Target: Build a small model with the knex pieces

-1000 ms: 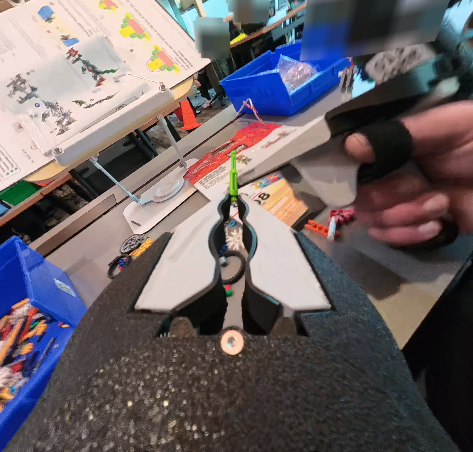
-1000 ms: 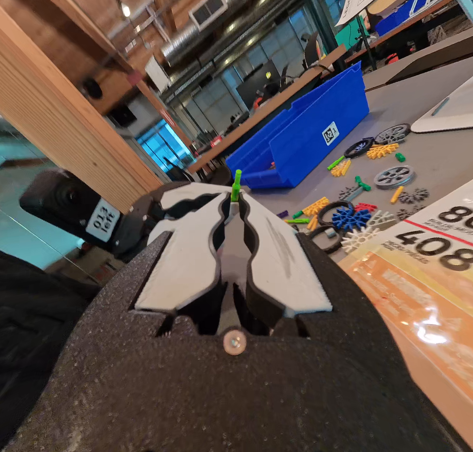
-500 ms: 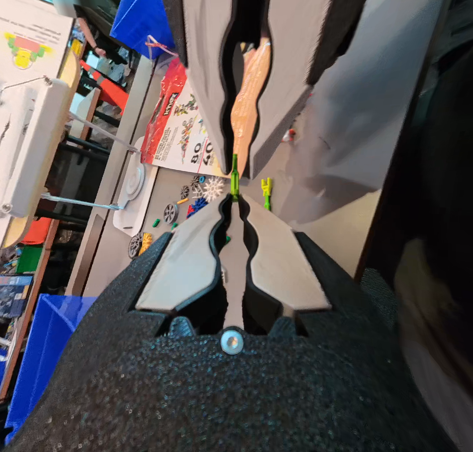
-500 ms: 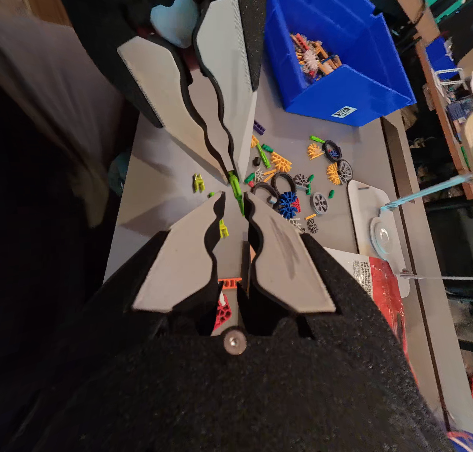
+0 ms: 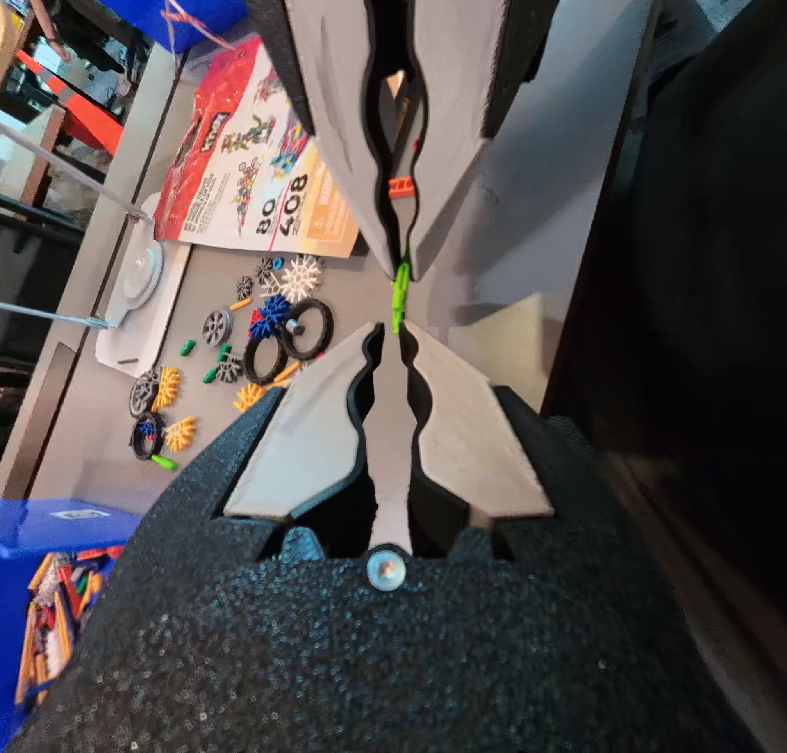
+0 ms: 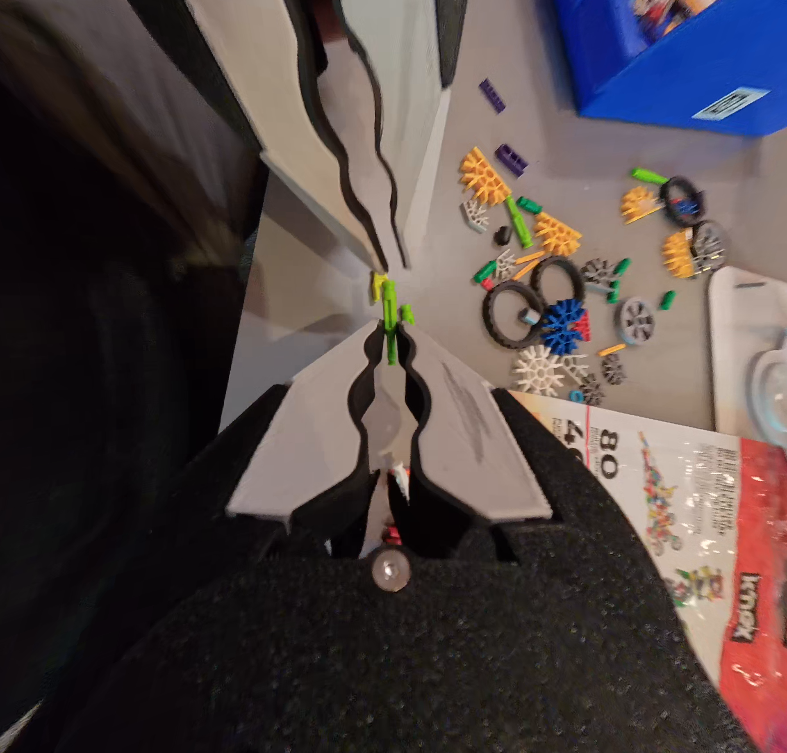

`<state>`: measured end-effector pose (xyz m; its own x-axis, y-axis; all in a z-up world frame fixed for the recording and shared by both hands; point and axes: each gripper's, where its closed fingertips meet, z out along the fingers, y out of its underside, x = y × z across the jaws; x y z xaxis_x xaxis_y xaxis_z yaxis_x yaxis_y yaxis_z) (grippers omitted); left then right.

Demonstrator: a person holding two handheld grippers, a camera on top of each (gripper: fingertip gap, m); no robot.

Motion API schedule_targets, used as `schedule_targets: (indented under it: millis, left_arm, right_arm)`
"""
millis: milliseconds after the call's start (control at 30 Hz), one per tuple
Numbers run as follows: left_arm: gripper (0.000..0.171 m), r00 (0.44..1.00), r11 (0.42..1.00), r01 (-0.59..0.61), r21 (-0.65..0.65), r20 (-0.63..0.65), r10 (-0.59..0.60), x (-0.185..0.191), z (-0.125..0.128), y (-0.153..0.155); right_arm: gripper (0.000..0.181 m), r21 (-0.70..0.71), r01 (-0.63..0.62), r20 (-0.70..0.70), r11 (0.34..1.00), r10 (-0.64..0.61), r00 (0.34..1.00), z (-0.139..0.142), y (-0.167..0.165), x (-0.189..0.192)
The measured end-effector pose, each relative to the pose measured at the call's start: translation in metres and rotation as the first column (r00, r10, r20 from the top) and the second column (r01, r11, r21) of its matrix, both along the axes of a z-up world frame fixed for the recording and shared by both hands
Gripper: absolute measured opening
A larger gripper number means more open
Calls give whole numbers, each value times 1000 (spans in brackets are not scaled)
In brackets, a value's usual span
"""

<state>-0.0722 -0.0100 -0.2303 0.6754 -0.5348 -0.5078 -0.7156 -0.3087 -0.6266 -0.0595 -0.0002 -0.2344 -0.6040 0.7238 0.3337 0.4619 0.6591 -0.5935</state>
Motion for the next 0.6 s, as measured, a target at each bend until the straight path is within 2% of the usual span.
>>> schedule_targets:
  millis: [200,333,600]
  left_arm:
    - [8,994,999,27,-44,106,-22,-3,-8,-8]
    - [9,996,997,25,-74,83,-19,-9,-18,-8]
    - [8,994,992,56,-117,96,-45,-7,-32,-8]
  right_arm:
    - [4,-51,13,120,999,-7,993,-22,0,-6]
    - [4,-95,-4,158,995,19,987,-26,-5,-9]
    - [4,-80,-15,211,997,31,977,-34,-4,-12]
